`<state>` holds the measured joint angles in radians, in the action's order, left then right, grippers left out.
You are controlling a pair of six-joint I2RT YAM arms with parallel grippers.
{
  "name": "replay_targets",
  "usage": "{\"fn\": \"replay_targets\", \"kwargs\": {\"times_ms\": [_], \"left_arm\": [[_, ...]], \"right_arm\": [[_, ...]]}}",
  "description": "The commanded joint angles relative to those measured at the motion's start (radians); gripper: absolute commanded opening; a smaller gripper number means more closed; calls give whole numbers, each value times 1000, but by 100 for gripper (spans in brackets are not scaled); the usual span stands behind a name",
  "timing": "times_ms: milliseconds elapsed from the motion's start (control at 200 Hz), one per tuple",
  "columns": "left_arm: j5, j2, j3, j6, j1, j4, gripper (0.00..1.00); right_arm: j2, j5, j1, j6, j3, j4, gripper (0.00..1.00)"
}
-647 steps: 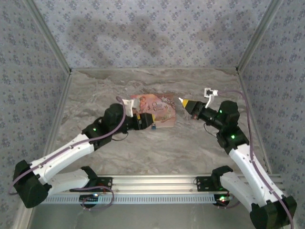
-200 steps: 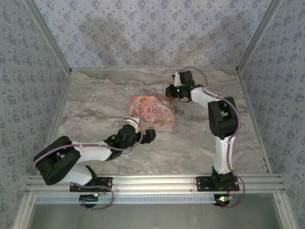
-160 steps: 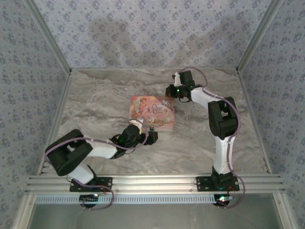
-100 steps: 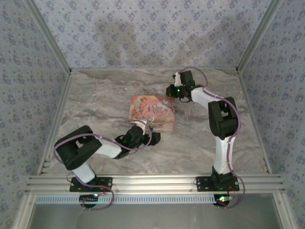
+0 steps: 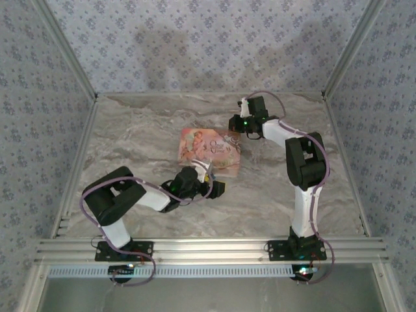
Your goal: Unlock the padlock with the key
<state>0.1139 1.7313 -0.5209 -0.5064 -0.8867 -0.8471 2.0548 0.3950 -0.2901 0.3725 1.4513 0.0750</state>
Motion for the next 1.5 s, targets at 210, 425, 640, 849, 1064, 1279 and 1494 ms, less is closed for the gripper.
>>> {"fn": "replay_targets", "kwargs": {"times_ms": [210,425,640,849,1064,1279,1494], "left_arm": [[101,38,24,-102,51,-308,88],[104,46,33,-130,67,-306,83],[133,104,52,-195,88,-426,66],[153,128,72,-219,92,-481,68],[183,129,112,-248,93,-560,66],[164,86,151,-243,93,-560,64],[121,70,192,-244,93,-560,66]], "right_arm": [[-36,38,-21,0,-27,41,0],[-36,41,-21,6,-35,29,0],[-36,41,-22,11,-35,26,0],[-41,36,-23,3,-43,30,0],[-42,37,-23,8,-48,25,0],[-42,33,-23,5,-47,26,0],[-41,33,-24,9,-49,22,0]]}}
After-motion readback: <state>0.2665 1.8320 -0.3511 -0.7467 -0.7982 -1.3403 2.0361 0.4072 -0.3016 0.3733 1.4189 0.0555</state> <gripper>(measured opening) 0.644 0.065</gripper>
